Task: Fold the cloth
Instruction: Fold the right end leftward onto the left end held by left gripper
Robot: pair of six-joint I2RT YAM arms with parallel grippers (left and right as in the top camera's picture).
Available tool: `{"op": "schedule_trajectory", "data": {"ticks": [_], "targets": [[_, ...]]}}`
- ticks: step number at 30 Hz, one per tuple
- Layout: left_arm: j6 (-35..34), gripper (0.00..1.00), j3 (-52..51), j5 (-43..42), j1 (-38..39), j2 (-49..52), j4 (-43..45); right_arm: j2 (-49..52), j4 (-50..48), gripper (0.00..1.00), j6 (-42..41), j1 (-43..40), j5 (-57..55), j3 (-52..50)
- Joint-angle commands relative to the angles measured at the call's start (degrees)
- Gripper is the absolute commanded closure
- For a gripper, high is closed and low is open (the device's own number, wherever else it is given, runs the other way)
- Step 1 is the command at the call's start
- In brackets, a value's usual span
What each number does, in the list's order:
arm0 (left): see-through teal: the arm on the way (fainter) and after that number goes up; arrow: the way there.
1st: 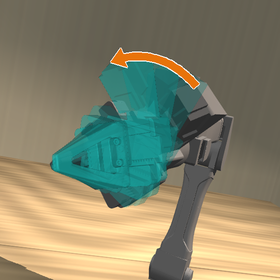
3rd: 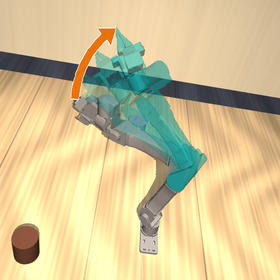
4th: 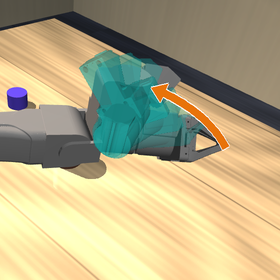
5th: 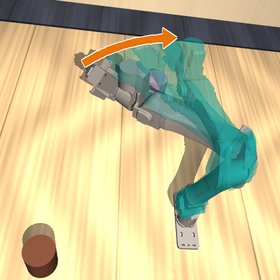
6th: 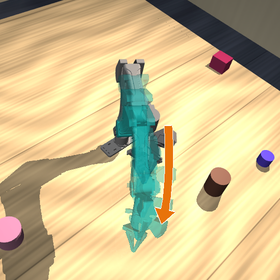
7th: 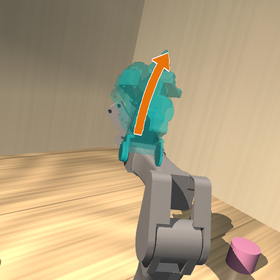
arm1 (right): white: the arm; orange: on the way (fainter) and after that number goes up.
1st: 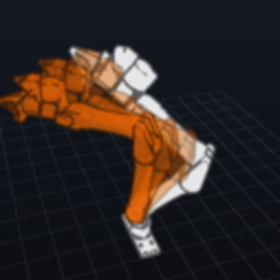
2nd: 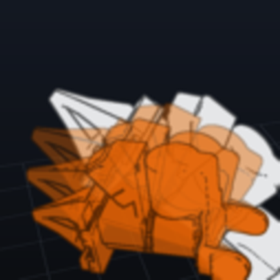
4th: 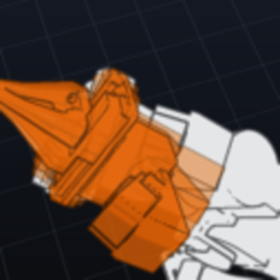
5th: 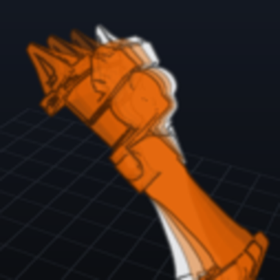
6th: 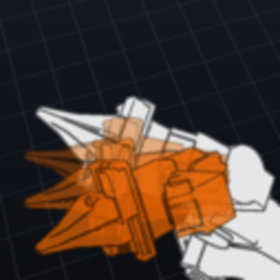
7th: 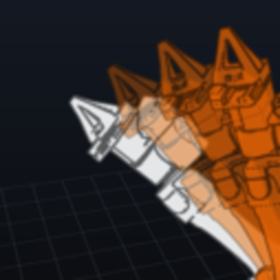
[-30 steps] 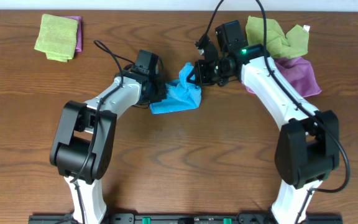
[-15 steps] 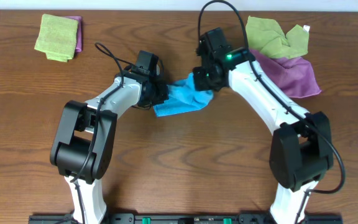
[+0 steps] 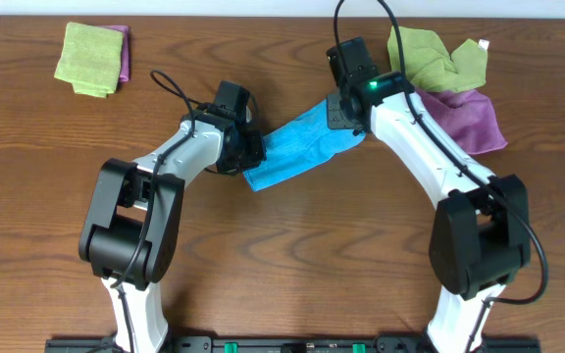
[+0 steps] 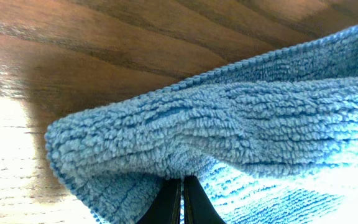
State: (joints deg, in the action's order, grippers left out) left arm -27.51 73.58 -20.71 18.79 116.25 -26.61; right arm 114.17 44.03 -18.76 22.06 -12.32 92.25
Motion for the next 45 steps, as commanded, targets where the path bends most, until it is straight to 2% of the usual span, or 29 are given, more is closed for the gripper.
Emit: {"op": "schedule_trajectory", "data": {"ticks": [1, 20, 23, 27, 38, 45], "targets": [[-0.9, 0.94, -1.4, -0.2, 0.2, 1.6, -1.6, -0.2, -1.0, 0.98, -0.9, 1.7, -2.7, 0.7], [-2.7, 0.94, -1.4, -2.8, -0.3, 1.6, -2.2, 3.5, -0.7, 0.98, 1.0, 10.2, -3.3, 0.7], [-4.3, 0.94, -1.4, 0.7, -0.9, 1.6, -5.4, 3.5, 0.2, 0.98, 1.0, 9.2, -8.7, 0.7], [-4.2, 0.94, -1.4, 3.5, -0.9, 1.6, -7.9, 3.5, 1.9, 0.98, 0.5, 7.7, -9.7, 0.7], [-6.0, 0.95, -1.4, 3.1, -1.5, 1.6, -6.3, 3.5, 4.6, 0.98, 0.1, 13.6, -3.4, 0.7], [-6.2, 0.94, -1.4, 1.5, -3.5, 1.6, -6.1, 3.5, 4.6, 0.98, 0.2, 13.8, -0.7, 0.7]]}}
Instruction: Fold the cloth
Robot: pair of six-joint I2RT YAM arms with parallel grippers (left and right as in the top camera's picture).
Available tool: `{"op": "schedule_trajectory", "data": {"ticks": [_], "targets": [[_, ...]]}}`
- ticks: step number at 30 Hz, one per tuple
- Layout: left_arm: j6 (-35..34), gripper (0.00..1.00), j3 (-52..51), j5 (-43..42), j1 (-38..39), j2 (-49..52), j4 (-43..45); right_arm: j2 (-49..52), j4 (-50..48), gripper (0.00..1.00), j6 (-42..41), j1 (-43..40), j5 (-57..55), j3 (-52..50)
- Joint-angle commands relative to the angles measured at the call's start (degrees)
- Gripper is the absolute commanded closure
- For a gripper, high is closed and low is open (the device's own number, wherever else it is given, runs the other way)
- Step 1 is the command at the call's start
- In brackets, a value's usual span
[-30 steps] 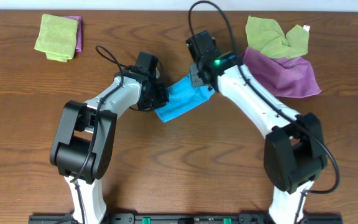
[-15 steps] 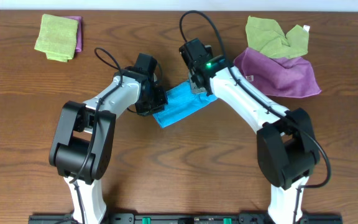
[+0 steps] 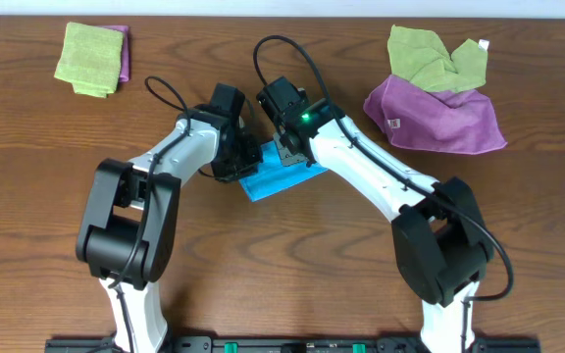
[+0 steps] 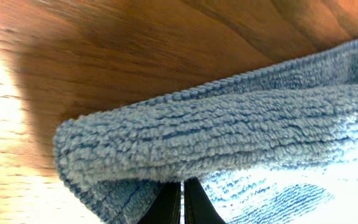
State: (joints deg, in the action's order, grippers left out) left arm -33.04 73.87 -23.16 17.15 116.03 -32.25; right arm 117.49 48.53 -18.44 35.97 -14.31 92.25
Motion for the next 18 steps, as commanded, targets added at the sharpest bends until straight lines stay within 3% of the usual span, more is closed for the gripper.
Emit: {"op": "schedule_trajectory", "data": {"ticks": [1, 8, 18], "targets": [[-0.7, 0.94, -1.7, 3.8, -2.0, 1.8, -0.4, 0.2, 0.0, 0.98, -0.2, -0.1, 1.3, 0.7], [1.9, 0.94, 0.1, 1.9, -3.7, -1.3, -0.3, 0.2, -0.1, 0.98, -0.2, -0.1, 1.3, 0.7], [4.0, 0.94, 3.5, 2.8, -5.4, -17.1, -1.0, 0.2, -1.6, 0.98, -0.3, -0.1, 1.2, 0.7]]}}
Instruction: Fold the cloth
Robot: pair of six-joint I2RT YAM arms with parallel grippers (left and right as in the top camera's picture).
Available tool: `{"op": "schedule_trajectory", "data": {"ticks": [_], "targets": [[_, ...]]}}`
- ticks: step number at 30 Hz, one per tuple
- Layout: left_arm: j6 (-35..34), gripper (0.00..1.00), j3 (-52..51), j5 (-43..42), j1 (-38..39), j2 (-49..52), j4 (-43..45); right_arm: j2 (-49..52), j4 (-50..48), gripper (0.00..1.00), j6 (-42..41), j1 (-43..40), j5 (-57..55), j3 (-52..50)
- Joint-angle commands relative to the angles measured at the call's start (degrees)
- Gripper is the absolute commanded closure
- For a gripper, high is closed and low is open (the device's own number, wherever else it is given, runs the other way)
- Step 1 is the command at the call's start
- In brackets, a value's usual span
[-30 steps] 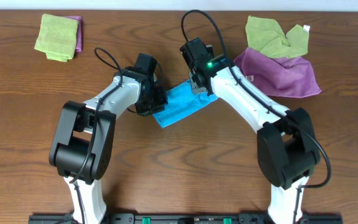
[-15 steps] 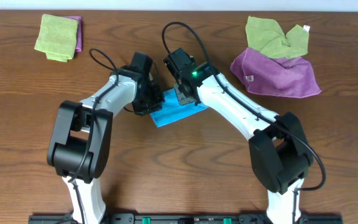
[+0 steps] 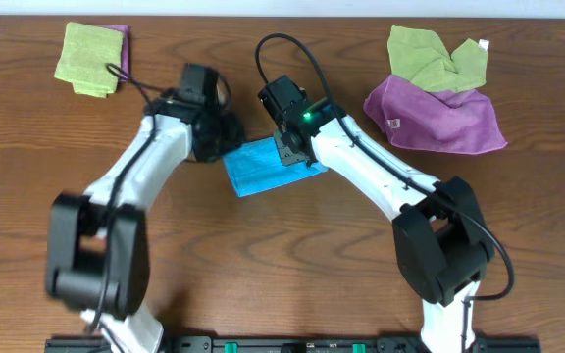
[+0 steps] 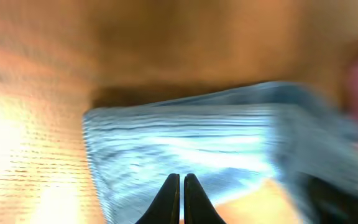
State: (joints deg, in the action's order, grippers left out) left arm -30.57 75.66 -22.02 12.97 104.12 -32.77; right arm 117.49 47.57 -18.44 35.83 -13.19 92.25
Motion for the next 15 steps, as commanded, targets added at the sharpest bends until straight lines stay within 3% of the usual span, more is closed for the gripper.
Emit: {"op": "schedule_trajectory", "data": {"ticks": [1, 6, 15], "targets": [[1.9, 0.94, 1.7, 1.7, -2.0, -7.0, -0.9, 0.2, -1.2, 0.98, -0.6, 0.0, 0.2, 0.7], [3.1, 0.94, 1.7, 12.2, -8.3, -15.7, -7.6, 0.2, -4.9, 0.98, -0.8, 1.4, 4.1, 0.7], [7.7, 0.94, 1.7, 12.5, -17.6, -25.1, -15.8, 0.2, -4.8, 0.98, -0.8, 4.0, 3.1, 3.1]]}}
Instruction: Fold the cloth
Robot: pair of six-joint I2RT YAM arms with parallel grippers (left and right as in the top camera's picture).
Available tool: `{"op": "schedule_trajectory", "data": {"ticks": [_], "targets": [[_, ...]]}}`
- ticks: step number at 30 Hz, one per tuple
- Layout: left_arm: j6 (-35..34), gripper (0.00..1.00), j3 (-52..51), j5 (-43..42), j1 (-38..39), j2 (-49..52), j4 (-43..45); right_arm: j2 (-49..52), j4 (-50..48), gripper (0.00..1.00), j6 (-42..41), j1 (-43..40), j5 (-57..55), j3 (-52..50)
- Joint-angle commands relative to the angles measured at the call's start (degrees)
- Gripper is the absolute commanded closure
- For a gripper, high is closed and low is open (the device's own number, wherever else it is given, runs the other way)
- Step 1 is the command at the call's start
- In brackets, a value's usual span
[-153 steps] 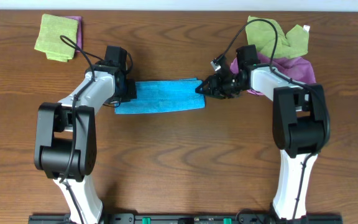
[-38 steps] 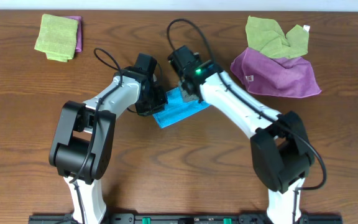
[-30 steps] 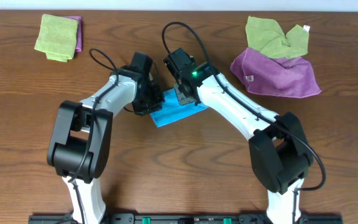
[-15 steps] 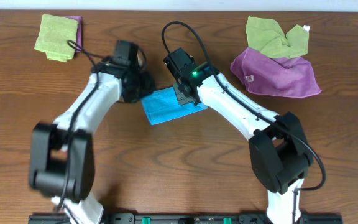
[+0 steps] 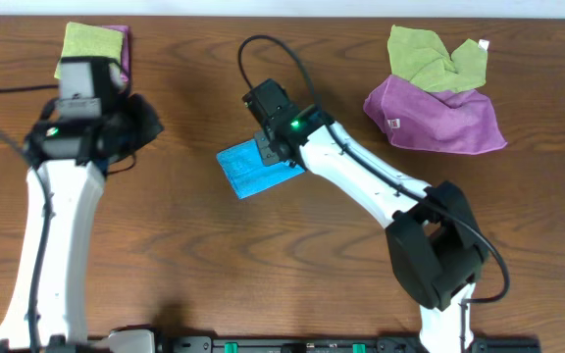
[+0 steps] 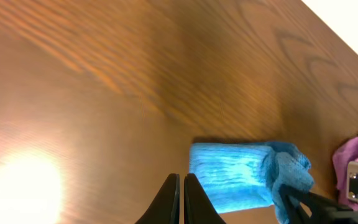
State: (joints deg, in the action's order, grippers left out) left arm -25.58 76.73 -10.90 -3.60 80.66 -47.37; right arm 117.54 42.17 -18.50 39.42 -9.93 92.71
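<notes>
The blue cloth (image 5: 251, 171) lies folded into a small rectangle on the wooden table (image 5: 292, 265), left of centre. My right gripper (image 5: 272, 149) sits on its upper right edge. In the left wrist view the blue cloth (image 6: 229, 175) shows a bunched-up end where the right gripper's fingers (image 6: 295, 202) hold it. My left gripper (image 5: 151, 125) is well to the left of the cloth, apart from it. The left gripper (image 6: 181, 186) is shut with nothing between its fingers.
A folded green cloth (image 5: 90, 51) lies on a purple one at the back left, just behind my left arm. At the back right a crumpled green cloth (image 5: 434, 54) rests on a purple cloth (image 5: 441, 120). The table's far edge (image 5: 263, 12) runs along the top.
My left gripper was right beside the cloth's left edge; now it is far off to the left, still shut and empty. The right gripper and the cloth sit slightly further left.
First the blue cloth was stretched between both grippers, each shut on one end. Then the right gripper's end lay over by the left one, the cloth doubled. After that the left gripper was off the cloth, and now it is far away.
</notes>
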Motion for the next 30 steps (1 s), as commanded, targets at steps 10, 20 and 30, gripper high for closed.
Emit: {"op": "schedule_trajectory", "data": {"ticks": [10, 20, 30], "targets": [[3.8, 0.94, 0.6, 1.4, -1.4, -2.2, -2.9, 0.3, 3.1, 0.98, -0.7, 4.4, 2.9, 6.4], [3.8, 0.94, 0.6, 1.0, -1.4, -2.3, -2.9, 4.5, 1.4, 0.98, -0.7, 7.6, 2.9, 5.8], [3.8, 0.94, 0.6, 0.8, -1.4, -2.3, -2.9, 6.4, 1.3, 0.98, -0.7, 7.5, 2.9, 5.7]]}}
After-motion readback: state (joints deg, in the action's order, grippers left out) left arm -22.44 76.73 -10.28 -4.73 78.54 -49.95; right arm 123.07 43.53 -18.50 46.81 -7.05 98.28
